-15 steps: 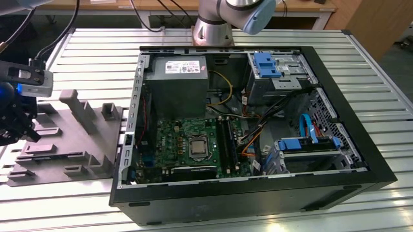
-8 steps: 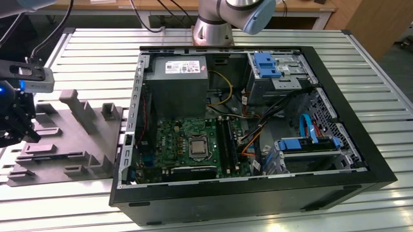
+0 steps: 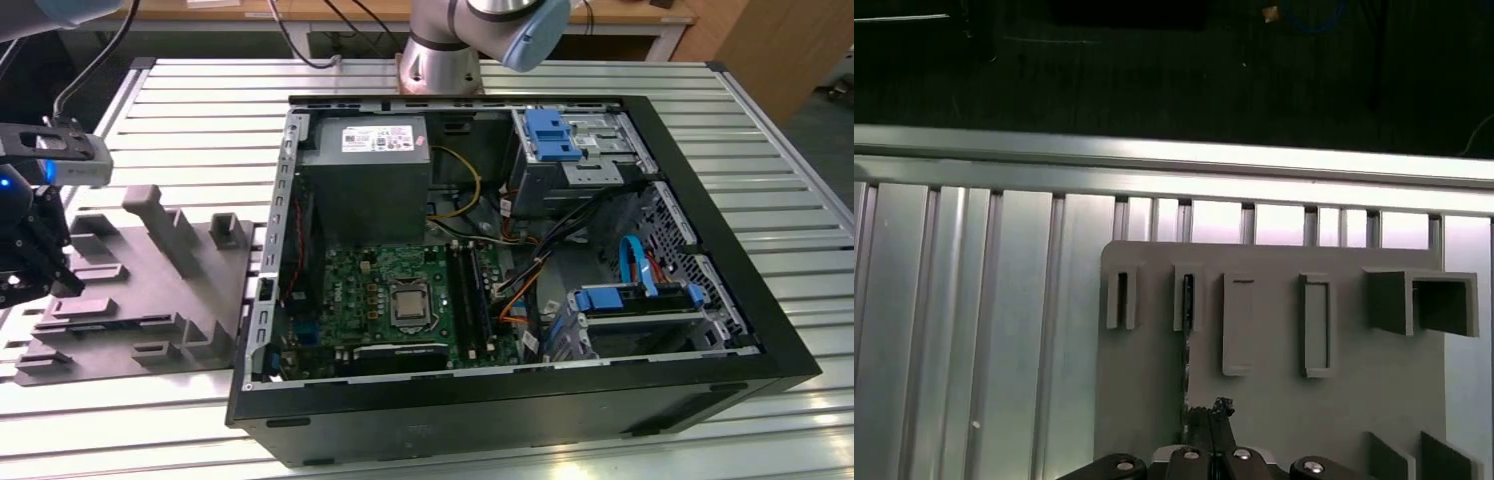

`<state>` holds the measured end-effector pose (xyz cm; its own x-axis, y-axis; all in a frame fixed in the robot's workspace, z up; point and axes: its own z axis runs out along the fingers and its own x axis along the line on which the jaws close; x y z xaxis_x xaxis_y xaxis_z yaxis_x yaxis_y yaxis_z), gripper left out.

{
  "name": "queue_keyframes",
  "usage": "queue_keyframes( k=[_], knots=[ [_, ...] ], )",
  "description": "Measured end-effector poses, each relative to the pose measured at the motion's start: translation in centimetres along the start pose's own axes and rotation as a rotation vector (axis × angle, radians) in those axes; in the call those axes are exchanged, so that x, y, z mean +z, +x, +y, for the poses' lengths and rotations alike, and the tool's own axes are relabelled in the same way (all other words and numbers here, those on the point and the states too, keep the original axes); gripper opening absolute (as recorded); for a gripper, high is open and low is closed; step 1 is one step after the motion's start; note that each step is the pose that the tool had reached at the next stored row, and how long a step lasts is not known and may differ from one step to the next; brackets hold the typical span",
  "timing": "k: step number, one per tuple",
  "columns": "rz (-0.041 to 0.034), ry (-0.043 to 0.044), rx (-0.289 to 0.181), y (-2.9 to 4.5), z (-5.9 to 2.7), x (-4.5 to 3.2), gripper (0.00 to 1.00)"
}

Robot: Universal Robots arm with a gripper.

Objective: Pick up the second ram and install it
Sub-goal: 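Pick up the second ram and move it above second insertion slot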

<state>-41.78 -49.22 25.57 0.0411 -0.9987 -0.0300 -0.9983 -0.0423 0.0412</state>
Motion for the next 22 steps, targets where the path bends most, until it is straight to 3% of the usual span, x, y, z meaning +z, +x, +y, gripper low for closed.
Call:
queue_keyframes(
  k=[13,22],
  knots=[
    [0.0000,-0.0001,0.001,0.06,-0.34,0.52,0.10],
    [-0.0001,0.0000,0.001,0.51,-0.35,1.20,0.10]
  ],
)
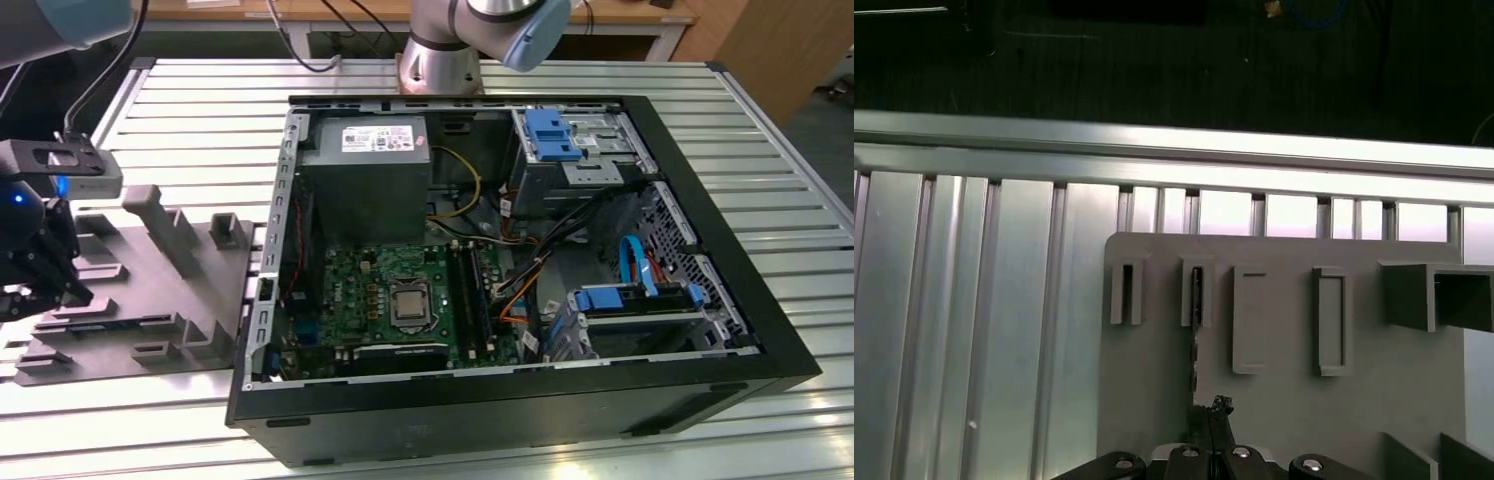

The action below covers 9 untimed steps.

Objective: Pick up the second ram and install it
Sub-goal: 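Pick up the second ram and move it above second insertion slot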

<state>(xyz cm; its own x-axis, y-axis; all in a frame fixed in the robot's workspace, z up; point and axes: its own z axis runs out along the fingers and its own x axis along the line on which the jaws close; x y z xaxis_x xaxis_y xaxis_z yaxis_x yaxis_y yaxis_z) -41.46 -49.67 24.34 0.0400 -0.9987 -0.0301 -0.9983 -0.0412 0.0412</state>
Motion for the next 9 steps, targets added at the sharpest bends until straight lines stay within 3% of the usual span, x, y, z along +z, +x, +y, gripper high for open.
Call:
queue_keyframes(
  k=[9],
  knots=[
    [0.0001,-0.0002,0.000,0.15,-0.01,0.38,0.10]
  ],
)
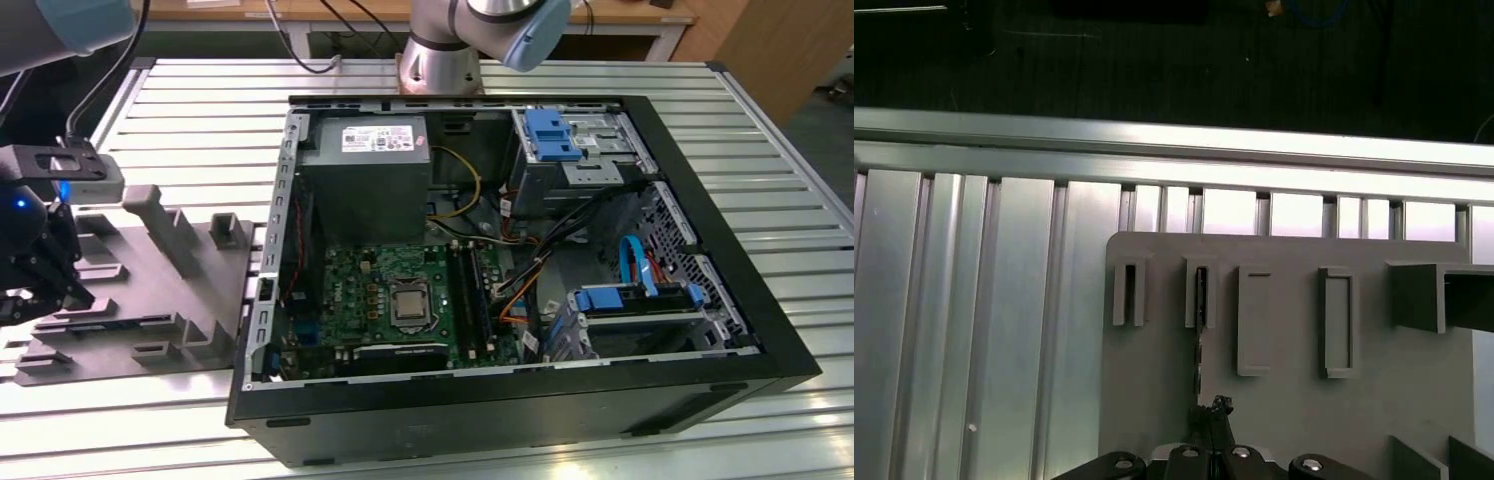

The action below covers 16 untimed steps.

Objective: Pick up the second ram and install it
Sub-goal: 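Pick up the second ram and move it above second insertion slot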

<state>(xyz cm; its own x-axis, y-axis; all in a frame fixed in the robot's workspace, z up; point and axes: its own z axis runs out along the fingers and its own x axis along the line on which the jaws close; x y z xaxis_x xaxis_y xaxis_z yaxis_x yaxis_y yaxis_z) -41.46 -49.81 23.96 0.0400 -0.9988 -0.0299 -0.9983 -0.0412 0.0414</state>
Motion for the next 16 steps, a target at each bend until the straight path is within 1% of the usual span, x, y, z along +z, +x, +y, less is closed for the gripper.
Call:
queue_keyframes(
  k=[5,16],
  knots=[
    [0.0000,0.0000,0.000,0.01,0.03,0.47,0.10],
    [0.0000,0.0001,-0.002,0.16,0.16,1.16,0.10]
  ],
)
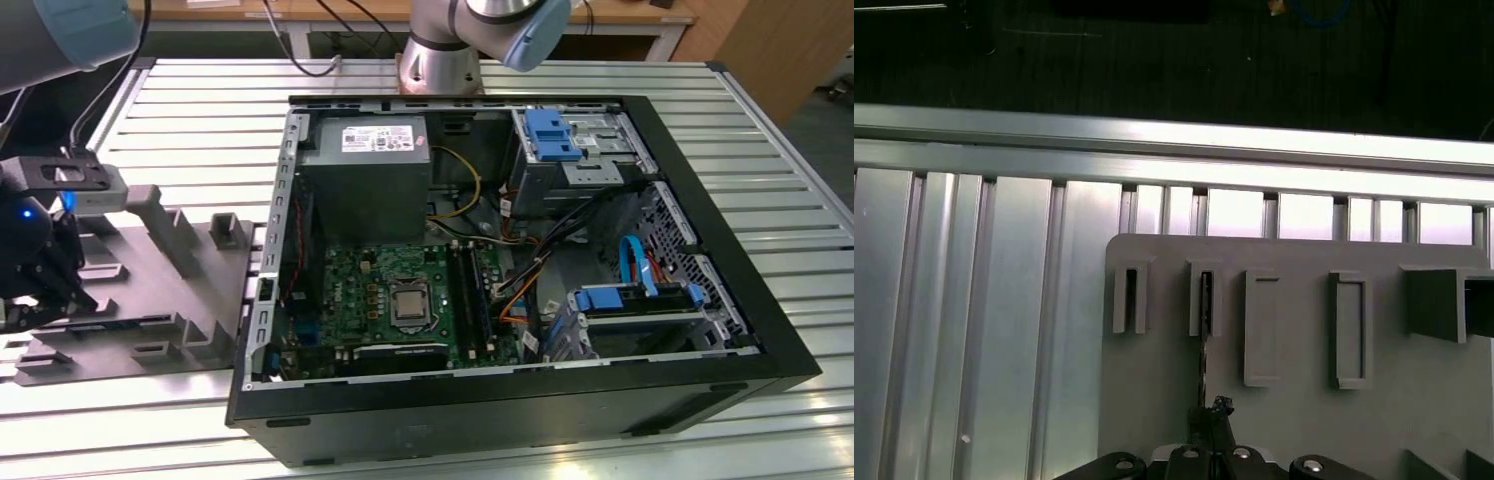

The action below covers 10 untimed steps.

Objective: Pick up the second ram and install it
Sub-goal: 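Pick up the second ram and move it above second insertion slot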

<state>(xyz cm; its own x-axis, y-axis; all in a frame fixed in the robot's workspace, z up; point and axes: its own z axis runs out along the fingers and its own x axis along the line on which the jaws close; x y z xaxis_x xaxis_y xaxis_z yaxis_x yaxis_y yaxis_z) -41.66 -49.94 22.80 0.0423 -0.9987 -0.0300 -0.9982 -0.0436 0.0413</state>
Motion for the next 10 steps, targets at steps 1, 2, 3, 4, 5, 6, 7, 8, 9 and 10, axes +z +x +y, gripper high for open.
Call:
queue_keyframes(
  k=[1,2,3,4,5,6,7,8,9,10],
  knots=[
    [0.0000,-0.0001,0.000,0.00,0.00,0.11,0.10],
    [0.0000,-0.0001,0.000,0.01,-0.01,0.22,0.10],
    [0.0000,0.0000,0.000,0.02,-0.01,0.31,0.10],
    [0.0002,-0.0003,-0.001,0.03,-0.01,0.35,0.10],
    [0.0002,-0.0002,-0.001,0.05,-0.01,0.40,0.10],
    [0.0002,-0.0002,-0.001,0.09,-0.01,0.44,0.10],
    [0.0001,-0.0001,-0.002,0.13,-0.01,0.48,0.10],
    [0.0001,-0.0001,-0.002,0.16,0.00,0.52,0.10],
    [0.0000,0.0000,-0.002,0.18,0.00,0.56,0.10],
    [0.0002,-0.0002,-0.002,0.18,0.00,0.57,0.10]
  ],
)
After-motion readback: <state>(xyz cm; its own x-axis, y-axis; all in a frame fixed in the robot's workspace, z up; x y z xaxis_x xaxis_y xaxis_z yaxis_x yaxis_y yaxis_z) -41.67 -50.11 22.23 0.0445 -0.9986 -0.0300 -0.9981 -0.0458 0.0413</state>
